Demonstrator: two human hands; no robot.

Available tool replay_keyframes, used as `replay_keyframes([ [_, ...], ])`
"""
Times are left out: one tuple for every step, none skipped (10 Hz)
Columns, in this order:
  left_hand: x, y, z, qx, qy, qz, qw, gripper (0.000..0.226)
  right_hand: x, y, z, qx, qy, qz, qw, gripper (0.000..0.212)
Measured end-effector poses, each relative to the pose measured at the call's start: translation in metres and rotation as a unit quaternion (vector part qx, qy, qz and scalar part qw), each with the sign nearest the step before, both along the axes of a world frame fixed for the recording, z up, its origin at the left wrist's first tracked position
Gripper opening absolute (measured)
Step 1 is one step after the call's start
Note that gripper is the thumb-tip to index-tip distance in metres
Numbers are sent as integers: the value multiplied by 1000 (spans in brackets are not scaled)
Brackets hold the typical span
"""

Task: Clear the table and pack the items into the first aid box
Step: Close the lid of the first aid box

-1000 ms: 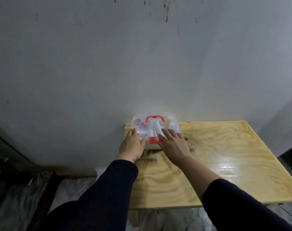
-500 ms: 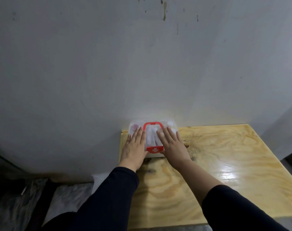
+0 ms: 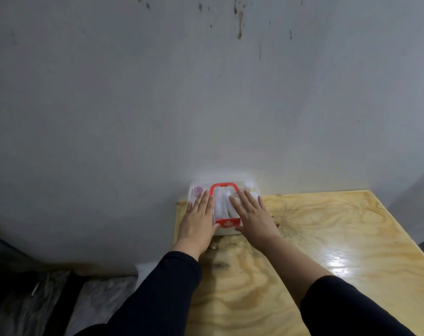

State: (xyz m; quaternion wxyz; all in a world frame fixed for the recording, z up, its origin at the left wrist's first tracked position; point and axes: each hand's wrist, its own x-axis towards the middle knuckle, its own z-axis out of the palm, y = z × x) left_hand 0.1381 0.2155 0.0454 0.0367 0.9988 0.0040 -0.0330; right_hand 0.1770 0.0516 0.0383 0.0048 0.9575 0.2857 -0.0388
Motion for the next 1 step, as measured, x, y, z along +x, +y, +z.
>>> replay_keyframes([
  [-21, 13, -6, -111, -85, 0, 990, 73, -2, -7, 26, 77, 54, 8, 996, 77],
])
